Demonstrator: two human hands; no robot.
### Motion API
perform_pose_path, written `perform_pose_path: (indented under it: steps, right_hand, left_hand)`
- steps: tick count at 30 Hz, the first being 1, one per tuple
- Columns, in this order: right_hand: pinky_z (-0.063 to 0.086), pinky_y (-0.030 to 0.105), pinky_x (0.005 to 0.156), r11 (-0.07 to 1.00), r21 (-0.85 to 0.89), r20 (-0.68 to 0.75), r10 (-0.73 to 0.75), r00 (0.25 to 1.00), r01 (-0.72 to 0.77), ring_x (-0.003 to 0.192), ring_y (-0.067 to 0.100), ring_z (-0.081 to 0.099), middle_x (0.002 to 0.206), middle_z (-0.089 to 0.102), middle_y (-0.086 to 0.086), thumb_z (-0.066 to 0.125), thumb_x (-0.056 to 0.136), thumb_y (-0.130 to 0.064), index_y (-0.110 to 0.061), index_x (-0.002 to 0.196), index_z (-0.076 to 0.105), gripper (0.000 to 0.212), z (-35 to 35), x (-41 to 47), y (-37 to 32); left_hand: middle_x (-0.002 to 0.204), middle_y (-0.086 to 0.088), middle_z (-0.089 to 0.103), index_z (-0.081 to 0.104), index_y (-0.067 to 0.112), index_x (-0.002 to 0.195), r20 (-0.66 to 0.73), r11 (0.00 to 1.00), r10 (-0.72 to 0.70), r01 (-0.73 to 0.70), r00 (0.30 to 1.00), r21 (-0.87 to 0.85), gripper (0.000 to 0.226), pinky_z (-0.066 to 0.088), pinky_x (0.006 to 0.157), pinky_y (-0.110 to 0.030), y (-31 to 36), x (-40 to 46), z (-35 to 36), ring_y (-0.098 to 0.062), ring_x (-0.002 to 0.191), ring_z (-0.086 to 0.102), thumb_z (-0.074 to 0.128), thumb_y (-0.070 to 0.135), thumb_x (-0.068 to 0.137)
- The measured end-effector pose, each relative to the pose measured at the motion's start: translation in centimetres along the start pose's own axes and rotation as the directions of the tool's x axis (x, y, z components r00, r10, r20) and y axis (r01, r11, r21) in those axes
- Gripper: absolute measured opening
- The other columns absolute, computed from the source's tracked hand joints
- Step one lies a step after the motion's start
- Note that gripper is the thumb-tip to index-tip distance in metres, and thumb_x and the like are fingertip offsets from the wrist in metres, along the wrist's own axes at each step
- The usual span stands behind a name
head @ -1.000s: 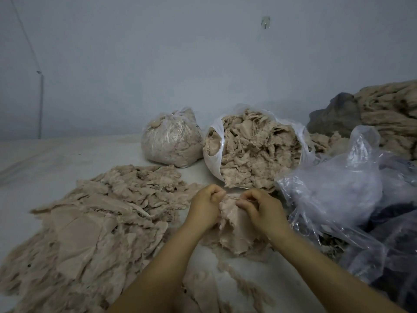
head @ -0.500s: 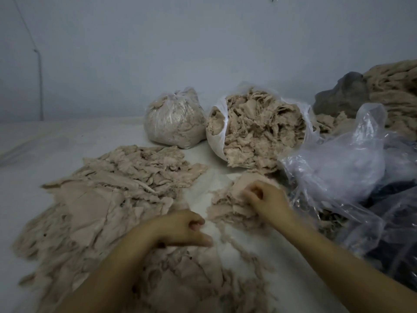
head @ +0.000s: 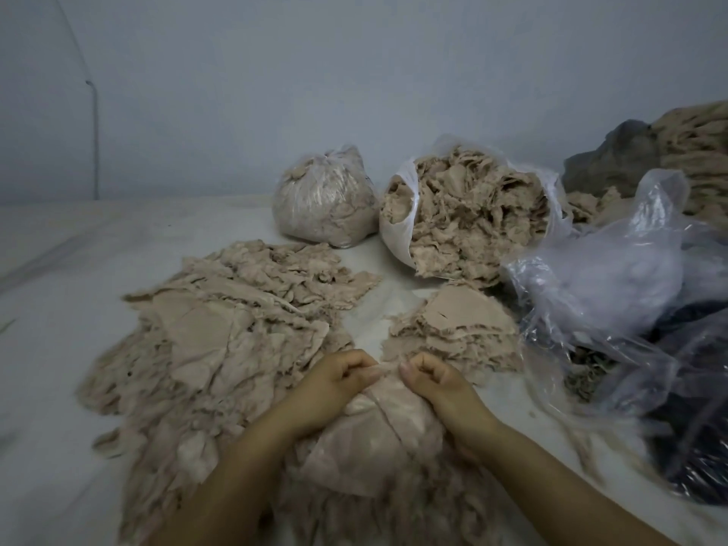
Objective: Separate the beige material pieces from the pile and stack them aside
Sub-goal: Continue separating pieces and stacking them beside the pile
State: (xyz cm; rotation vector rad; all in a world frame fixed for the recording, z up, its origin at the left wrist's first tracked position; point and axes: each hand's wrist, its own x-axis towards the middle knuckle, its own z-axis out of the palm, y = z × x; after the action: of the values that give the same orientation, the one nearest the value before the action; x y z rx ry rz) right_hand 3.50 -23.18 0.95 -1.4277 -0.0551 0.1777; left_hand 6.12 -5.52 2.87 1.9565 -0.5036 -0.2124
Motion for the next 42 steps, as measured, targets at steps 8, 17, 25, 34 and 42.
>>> perform_pose_path:
  steps: [8, 17, 25, 34, 42]
  right_hand:
    - [0.049, 0.041, 0.074, 0.988, 0.091, -0.023, 0.126, 0.992, -0.124, 0.082, 0.031, 0.057, 0.092, 0.06, 0.022, 0.073, 0.073, -0.033, 0.003, 0.092, 0.059, 0.043, 0.6, -1.1, -0.4]
    - [0.05, 0.029, 0.061, 0.988, 0.147, -0.229, -0.005, 0.974, 0.039, 0.065, 0.017, 0.063, 0.072, 0.068, 0.007, 0.062, 0.09, -0.015, -0.012, 0.074, 0.067, 0.018, 0.4, -1.4, -0.1]
    - [0.048, 0.038, 0.072, 0.984, 0.119, -0.375, -0.079, 0.924, 0.133, 0.076, 0.026, 0.058, 0.076, 0.063, 0.011, 0.057, 0.094, -0.013, -0.009, 0.082, 0.062, 0.013, 1.2, -0.5, 0.8]
    - [0.05, 0.017, 0.055, 0.983, 0.025, -0.341, -0.164, 0.926, 0.183, 0.064, 0.007, 0.066, 0.071, 0.072, -0.004, 0.059, 0.093, -0.015, -0.013, 0.085, 0.069, 0.012, -0.2, -0.9, -0.1]
    - [0.041, 0.015, 0.049, 0.977, -0.126, -0.302, -0.204, 0.931, 0.173, 0.053, 0.005, 0.051, 0.06, 0.059, -0.002, 0.064, 0.09, -0.016, -0.009, 0.074, 0.062, 0.018, 0.4, -1.2, -0.2]
  left_hand:
    - [0.064, 0.004, 0.058, 0.065, 0.01, 0.075, -0.108, 0.99, -0.041, 0.025, 0.993, -0.142, 0.015, 0.041, 0.059, -0.015, 0.4, -0.8, 0.6, -0.001, 0.057, 0.051, 0.061, 0.012, 0.09]
    - [0.05, 0.001, 0.041, 0.049, 0.012, 0.061, -0.332, 0.983, -0.117, 0.062, 0.936, -0.173, 0.035, 0.033, 0.045, -0.021, -1.1, -1.4, 0.0, -0.006, 0.041, 0.038, 0.054, 0.017, 0.095]
    - [0.047, 0.012, 0.045, 0.054, 0.016, 0.066, -0.03, 0.983, -0.046, 0.04, 0.998, -0.179, 0.027, 0.032, 0.05, -0.016, -0.5, -1.4, 3.1, -0.002, 0.045, 0.039, 0.058, 0.016, 0.093]
    - [0.099, -0.003, 0.068, 0.065, 0.011, 0.104, -0.042, 0.994, -0.111, 0.11, 0.993, -0.023, 0.059, 0.048, 0.077, -0.026, -0.7, -1.4, 3.1, -0.018, 0.091, 0.065, 0.052, 0.064, 0.082]
    - [0.068, -0.009, 0.052, 0.052, 0.009, 0.077, -0.364, 0.864, -0.256, 0.043, 0.896, -0.502, 0.021, 0.038, 0.055, -0.028, 2.2, 0.4, 4.4, -0.019, 0.062, 0.048, 0.051, 0.018, 0.097]
